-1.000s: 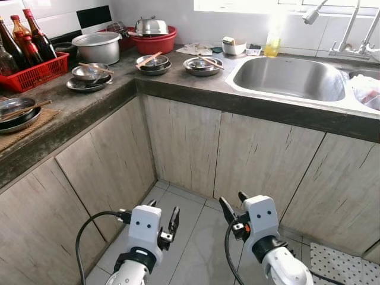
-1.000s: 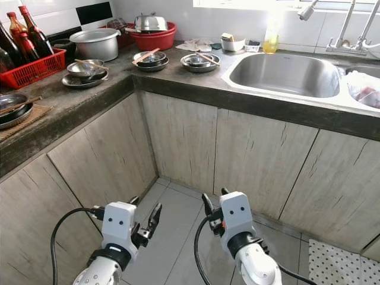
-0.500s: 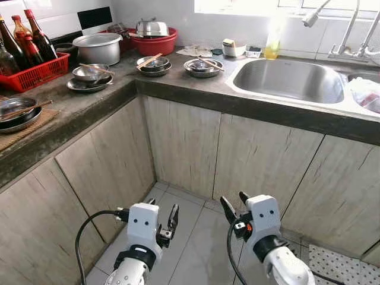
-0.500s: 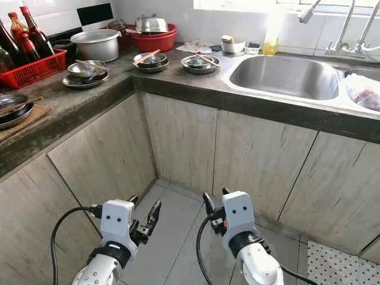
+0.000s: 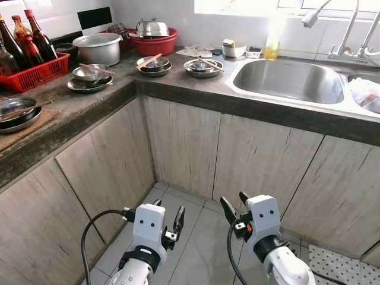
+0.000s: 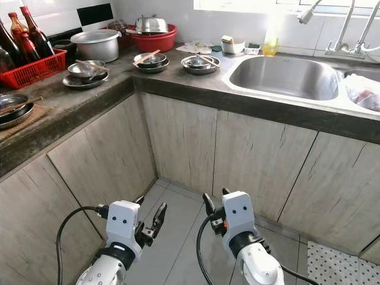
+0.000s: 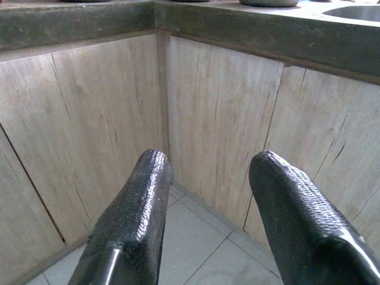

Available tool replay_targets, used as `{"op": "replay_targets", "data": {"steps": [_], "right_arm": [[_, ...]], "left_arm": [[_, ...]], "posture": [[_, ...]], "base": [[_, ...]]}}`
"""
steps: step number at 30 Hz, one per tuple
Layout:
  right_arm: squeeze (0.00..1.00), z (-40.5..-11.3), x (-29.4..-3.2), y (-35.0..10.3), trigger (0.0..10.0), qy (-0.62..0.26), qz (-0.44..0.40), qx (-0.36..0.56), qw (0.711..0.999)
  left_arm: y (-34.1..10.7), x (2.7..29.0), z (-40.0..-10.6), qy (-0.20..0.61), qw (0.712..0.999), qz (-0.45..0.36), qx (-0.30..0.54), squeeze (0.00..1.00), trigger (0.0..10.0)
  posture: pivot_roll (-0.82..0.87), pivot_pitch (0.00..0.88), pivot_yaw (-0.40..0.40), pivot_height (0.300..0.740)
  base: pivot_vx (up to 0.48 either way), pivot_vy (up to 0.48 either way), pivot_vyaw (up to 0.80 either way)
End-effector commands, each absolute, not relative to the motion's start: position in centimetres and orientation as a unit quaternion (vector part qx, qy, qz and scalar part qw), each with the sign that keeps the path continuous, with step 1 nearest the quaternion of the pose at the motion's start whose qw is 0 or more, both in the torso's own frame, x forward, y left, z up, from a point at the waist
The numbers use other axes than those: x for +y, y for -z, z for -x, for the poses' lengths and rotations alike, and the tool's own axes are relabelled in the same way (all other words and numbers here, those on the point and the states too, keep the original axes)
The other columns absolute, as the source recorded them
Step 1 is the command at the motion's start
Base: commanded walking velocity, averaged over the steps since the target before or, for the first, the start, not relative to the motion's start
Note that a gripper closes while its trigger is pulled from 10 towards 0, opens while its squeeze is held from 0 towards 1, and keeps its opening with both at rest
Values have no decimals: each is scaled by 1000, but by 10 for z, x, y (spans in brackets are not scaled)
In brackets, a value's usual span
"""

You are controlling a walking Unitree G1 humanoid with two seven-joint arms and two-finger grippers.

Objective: Kitchen organization

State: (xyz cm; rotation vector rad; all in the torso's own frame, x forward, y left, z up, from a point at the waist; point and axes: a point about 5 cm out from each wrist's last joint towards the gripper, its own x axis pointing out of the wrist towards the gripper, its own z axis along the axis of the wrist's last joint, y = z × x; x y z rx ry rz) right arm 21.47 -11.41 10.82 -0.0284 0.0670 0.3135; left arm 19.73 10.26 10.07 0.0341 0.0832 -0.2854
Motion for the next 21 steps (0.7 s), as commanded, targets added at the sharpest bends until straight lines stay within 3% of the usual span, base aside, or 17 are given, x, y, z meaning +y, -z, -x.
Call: {"op": "replay_targets", "data": {"steps": [1, 21], "right_arm": [[0, -215, -114, -106, 10000, -158, 17, 42, 986], [0, -213, -109, -104, 10000, -167, 13, 42, 985]], "left_arm": [[-99, 102, -197, 148, 988, -22, 41, 0, 10000], [-96, 104, -195, 153, 987, -27, 45, 0, 10000]], "posture": [[89, 0, -22, 740], [87, 0, -12, 740]], "base": [[285, 0, 0], [343, 0, 0]]}}
